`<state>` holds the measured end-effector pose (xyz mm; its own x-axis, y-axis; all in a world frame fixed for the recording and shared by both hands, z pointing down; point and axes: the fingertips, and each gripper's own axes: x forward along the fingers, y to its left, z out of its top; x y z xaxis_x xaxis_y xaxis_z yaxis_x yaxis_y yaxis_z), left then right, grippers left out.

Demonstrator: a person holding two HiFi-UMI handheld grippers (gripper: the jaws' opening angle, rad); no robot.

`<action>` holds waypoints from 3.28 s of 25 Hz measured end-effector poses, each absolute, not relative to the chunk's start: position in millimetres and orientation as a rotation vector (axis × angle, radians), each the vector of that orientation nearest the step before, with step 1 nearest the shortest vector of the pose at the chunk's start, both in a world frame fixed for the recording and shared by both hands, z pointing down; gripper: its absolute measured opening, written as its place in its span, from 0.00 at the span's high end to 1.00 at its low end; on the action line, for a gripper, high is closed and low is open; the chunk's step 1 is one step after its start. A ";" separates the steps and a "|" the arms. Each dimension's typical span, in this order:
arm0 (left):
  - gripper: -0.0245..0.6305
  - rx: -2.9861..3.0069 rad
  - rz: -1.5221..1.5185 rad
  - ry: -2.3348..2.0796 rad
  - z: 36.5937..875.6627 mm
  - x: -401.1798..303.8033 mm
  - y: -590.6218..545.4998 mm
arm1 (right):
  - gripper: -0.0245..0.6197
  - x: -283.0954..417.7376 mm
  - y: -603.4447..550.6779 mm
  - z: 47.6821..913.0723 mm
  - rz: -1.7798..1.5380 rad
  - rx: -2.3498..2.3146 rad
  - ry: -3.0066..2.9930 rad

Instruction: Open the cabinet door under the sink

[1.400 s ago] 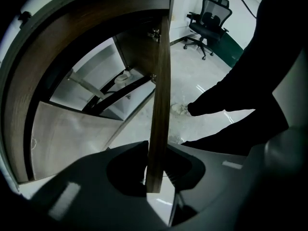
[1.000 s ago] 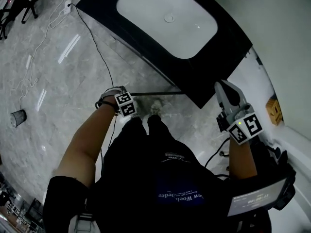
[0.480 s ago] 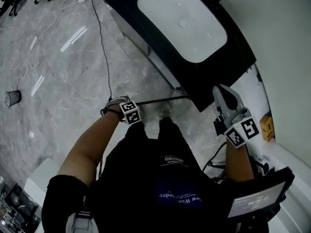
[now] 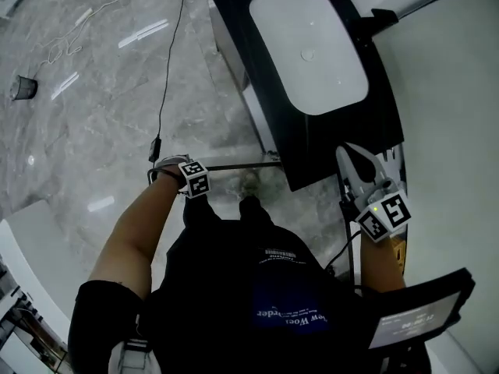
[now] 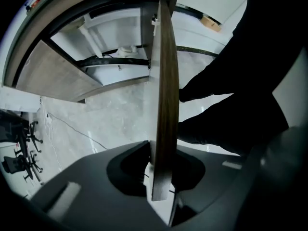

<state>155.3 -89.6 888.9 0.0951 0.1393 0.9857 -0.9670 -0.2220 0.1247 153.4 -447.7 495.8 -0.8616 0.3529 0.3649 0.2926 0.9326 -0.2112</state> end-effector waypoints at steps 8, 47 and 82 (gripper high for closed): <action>0.85 1.250 1.113 -0.967 887.7 230.1 -78.1 | 0.96 150.9 -426.9 486.7 0.171 -0.646 -2.646; 0.59 1.406 0.640 -1.263 798.8 188.9 -17.0 | 0.96 142.8 -363.5 448.9 0.201 -0.433 -2.791; 0.78 2.024 0.223 -1.510 553.5 -44.1 22.6 | 0.96 191.5 -165.0 382.8 0.249 0.478 -2.957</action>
<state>-44.1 22.6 553.5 0.3398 -0.8162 0.4673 -0.9164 -0.1757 0.3596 191.5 -165.0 382.8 -0.9405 -0.3000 0.1596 -0.3224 0.9361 -0.1407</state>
